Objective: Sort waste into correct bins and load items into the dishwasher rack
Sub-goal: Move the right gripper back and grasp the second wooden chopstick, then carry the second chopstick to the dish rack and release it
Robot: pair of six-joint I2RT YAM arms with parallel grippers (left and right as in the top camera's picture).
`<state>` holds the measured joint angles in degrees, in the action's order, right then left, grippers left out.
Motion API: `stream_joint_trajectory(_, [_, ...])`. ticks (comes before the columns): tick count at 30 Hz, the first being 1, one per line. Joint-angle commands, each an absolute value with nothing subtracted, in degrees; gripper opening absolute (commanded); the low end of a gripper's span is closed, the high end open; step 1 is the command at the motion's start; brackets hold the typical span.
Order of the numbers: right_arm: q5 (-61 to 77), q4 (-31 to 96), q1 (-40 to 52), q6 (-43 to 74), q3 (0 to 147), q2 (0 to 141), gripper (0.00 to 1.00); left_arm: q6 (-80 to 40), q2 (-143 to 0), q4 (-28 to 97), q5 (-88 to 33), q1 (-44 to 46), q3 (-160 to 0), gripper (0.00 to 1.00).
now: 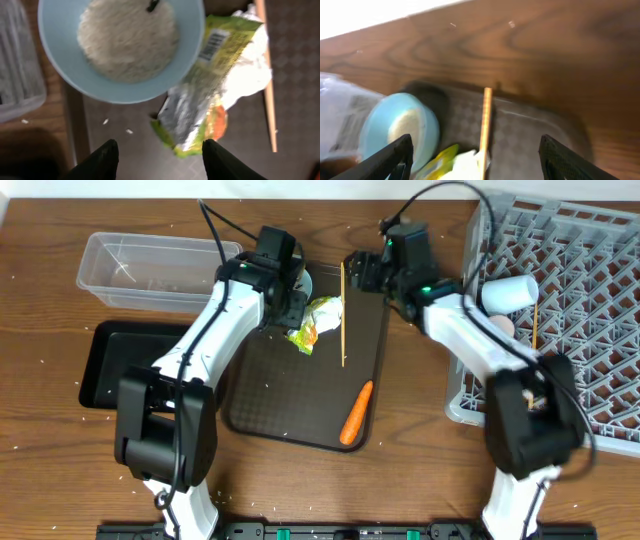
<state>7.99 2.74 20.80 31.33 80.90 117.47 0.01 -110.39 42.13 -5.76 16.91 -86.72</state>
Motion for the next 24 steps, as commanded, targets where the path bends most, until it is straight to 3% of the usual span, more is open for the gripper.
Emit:
stream_joint_trajectory(1, [11.2,-1.3,21.0,40.0,80.8,121.7,0.71,0.5,-111.4,42.5,-5.3,15.7,-87.1,0.55])
stream_joint_trajectory(14, [14.3,-9.6,21.2,46.5,80.8,132.8,0.63,0.5,-111.4,42.4,-5.3,15.4,-87.1,0.55])
stream_joint_trajectory(22, [17.0,-16.1,22.8,49.5,80.8,137.8,0.51,0.5,-111.4,42.4,-5.3,15.4,-87.1,0.55])
stream_joint_trajectory(24, [17.0,-16.6,23.0,49.8,80.8,138.0,0.44,0.5,-111.4,42.4,-5.3,15.4,-87.1,0.55])
